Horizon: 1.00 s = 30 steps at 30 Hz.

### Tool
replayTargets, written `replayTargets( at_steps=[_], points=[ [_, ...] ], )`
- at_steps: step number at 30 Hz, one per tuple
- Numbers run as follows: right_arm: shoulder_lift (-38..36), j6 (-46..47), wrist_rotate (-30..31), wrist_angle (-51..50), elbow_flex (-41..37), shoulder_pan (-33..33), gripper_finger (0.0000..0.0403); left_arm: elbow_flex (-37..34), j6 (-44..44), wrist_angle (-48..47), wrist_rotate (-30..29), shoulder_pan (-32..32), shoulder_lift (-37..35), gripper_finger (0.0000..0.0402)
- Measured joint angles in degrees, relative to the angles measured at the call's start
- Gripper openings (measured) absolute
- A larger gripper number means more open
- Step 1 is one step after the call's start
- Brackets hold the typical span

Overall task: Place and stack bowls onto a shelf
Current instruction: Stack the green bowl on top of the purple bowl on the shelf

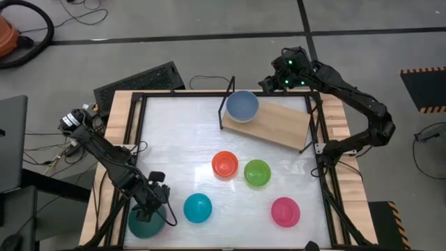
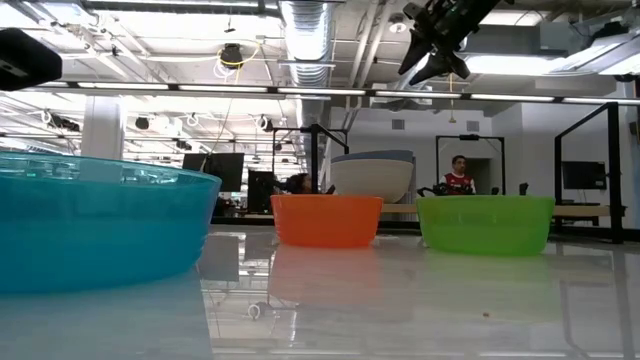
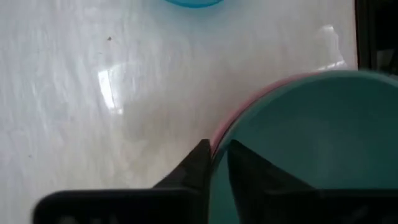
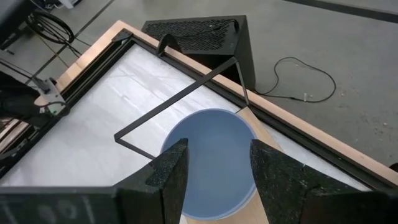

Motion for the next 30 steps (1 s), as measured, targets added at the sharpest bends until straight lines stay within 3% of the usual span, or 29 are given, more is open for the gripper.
replayTargets(
  at_steps=[3, 17, 30],
  points=[
    [0.00, 0.02, 0.00, 0.00, 0.00, 0.00, 0.0195, 0.00, 0.55, 0.26, 0.13, 0.00, 0.00, 0.0005],
    [0.00, 0.04, 0.00, 0.00, 0.00, 0.00, 0.0195, 0.02, 0.30, -4.90, -2.17, 4.27, -0.43, 0.0002],
    [0.00, 0.04, -0.02, -1.63, 0.00, 0.04, 0.0195, 0.02, -3.01, -9.97, -4.57, 14.45, -11.31, 0.0002]
  ],
)
